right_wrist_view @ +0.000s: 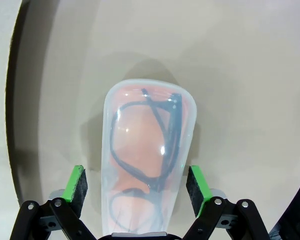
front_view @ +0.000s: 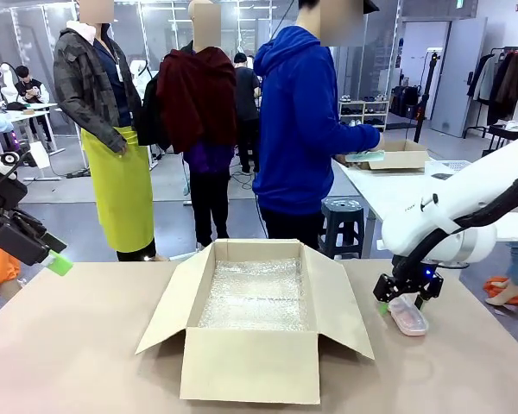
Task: Pack the glasses set securely to prepare it for shipping.
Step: Place the Glasses case inside the Package Box.
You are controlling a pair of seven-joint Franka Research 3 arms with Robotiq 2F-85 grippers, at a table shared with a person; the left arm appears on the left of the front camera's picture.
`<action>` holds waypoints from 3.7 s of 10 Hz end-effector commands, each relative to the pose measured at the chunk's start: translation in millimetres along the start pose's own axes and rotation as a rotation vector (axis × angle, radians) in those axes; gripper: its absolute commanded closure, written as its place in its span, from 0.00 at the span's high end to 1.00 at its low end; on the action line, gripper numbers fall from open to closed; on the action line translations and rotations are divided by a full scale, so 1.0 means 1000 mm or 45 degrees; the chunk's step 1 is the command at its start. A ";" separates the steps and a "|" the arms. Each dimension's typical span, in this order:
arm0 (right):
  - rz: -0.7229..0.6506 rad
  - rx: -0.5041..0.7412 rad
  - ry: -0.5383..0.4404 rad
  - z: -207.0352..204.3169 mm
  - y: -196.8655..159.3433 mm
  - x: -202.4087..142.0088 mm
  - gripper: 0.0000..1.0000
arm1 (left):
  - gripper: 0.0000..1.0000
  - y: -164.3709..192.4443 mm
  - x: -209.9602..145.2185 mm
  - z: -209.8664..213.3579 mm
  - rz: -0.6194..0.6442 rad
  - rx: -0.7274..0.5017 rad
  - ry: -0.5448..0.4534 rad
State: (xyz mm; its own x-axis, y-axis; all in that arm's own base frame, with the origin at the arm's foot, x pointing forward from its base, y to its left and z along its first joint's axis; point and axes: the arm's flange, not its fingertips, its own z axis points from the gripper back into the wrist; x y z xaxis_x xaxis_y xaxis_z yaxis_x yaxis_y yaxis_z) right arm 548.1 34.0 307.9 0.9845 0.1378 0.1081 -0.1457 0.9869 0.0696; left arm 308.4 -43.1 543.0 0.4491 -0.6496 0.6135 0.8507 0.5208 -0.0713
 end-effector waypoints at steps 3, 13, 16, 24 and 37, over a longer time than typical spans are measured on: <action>-0.032 -0.004 0.031 0.004 0.005 0.008 0.78 | 1.00 0.001 0.000 0.001 -0.027 -0.019 -0.023; 0.414 -0.084 -0.026 0.141 0.066 0.010 0.35 | 1.00 0.001 0.000 0.001 -0.027 -0.019 -0.023; 0.826 -0.140 0.019 0.174 0.142 0.044 0.35 | 1.00 0.001 0.000 0.001 -0.027 -0.019 -0.023; 1.590 -0.087 0.131 0.102 0.352 0.159 0.35 | 1.00 0.001 0.000 0.001 -0.027 -0.019 -0.023; 1.693 -0.100 0.091 0.001 0.353 0.132 1.00 | 1.00 0.001 0.000 0.001 -0.027 -0.019 -0.023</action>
State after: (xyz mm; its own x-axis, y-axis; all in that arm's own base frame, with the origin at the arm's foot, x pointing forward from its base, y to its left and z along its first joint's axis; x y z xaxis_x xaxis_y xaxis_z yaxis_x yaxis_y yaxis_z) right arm 641.3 401.7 338.7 0.1056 0.9943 0.0138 -0.9920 0.1063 -0.0683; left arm 308.4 -44.2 543.8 0.4486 -0.6516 0.6117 0.8504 0.5217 -0.0679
